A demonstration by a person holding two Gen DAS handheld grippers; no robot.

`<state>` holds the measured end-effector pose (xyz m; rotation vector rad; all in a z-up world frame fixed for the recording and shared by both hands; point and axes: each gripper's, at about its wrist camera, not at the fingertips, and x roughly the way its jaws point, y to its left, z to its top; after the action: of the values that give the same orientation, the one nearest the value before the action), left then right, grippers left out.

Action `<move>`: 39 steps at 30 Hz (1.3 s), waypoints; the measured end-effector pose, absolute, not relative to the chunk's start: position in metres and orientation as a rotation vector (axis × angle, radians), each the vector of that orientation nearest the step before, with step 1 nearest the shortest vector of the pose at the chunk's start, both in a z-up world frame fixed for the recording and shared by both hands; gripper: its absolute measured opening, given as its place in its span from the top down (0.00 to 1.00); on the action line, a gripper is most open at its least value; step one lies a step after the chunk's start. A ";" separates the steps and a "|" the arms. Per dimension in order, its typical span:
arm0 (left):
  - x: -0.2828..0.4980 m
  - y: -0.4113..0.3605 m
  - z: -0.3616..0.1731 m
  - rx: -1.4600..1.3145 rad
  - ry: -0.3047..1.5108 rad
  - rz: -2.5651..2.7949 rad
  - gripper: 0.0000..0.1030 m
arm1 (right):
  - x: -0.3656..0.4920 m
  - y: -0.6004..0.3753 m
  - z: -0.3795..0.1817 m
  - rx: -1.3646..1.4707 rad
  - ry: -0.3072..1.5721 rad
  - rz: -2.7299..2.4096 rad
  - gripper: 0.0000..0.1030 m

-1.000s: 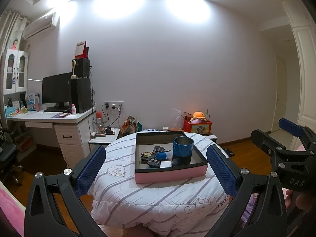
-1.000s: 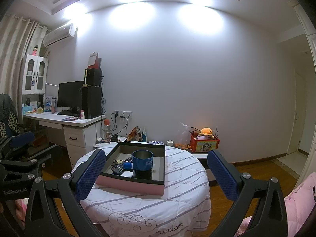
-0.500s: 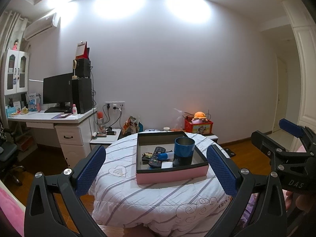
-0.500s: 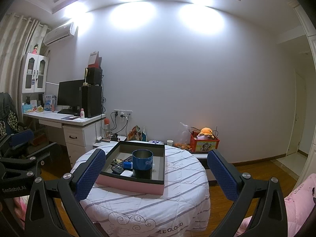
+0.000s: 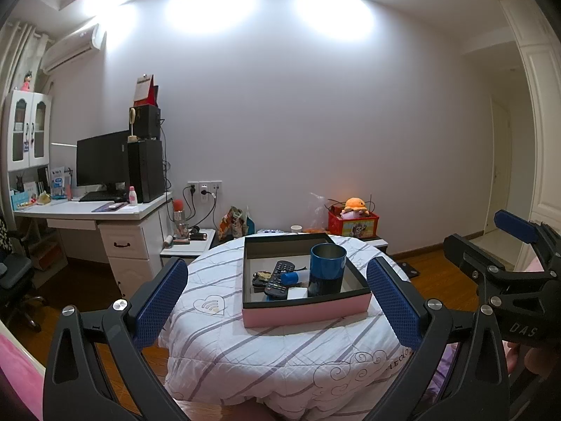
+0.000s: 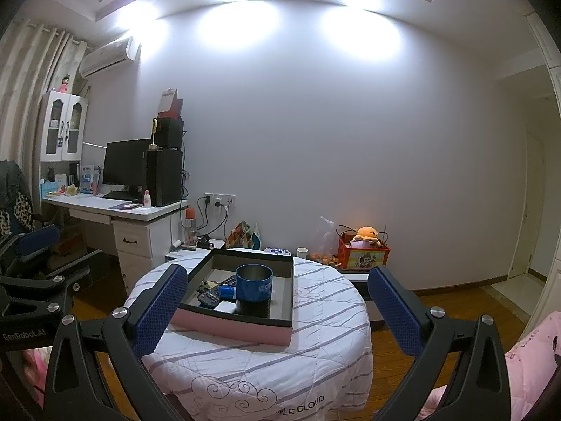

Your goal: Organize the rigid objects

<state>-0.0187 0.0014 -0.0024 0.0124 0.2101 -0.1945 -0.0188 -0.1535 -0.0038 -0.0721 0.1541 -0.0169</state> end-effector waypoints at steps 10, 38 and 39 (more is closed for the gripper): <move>-0.019 0.001 -0.002 0.014 0.212 -0.196 0.00 | -0.017 -0.154 -0.005 -0.076 0.159 -0.017 0.00; -0.018 0.003 -0.004 0.022 0.223 -0.195 0.00 | -0.017 -0.154 -0.011 -0.084 0.172 -0.021 0.00; -0.018 0.003 -0.004 0.021 0.224 -0.191 0.00 | -0.017 -0.153 -0.010 -0.084 0.173 -0.021 0.00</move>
<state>-0.0178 0.0035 -0.0036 0.0208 0.2237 -0.1910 -0.0170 -0.1532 -0.0104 -0.0841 0.1725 -0.0210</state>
